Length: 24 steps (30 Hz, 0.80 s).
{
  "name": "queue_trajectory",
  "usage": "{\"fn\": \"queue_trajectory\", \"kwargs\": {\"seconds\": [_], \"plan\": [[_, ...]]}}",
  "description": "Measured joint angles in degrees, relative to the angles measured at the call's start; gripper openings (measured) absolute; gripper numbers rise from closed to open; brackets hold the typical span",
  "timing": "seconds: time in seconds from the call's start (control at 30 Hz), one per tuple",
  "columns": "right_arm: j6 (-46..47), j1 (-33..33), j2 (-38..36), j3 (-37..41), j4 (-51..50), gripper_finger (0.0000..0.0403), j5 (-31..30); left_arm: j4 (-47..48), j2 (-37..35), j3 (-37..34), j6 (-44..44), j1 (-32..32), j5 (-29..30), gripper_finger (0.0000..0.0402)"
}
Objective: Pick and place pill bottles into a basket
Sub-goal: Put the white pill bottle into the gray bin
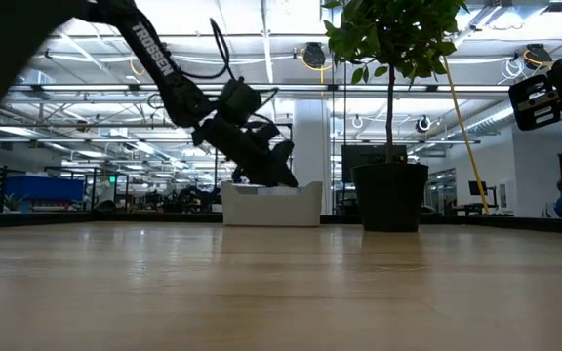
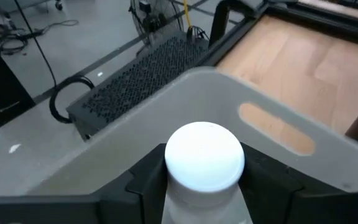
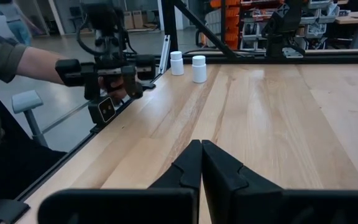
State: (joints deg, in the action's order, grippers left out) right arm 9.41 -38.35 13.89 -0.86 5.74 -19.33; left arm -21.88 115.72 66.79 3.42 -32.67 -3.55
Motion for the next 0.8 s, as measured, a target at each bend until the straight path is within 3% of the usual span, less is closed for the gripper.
{"fn": "queue_trajectory", "kwargs": {"seconds": [0.3,0.57,0.8], "plan": [[0.0,0.0,0.0,0.0,0.0,0.0004,0.0,-3.2,1.9,0.0,0.2,-0.1,-1.9,0.0163],[0.0,0.0,0.0,0.0,0.0,0.0004,0.0,-2.4,1.9,0.0,-0.2,0.0,-0.3,0.0224],[0.0,0.0,0.0,0.0,0.0,0.0004,0.0,-2.4,1.9,0.0,-0.3,0.8,1.1,0.0220]]}}
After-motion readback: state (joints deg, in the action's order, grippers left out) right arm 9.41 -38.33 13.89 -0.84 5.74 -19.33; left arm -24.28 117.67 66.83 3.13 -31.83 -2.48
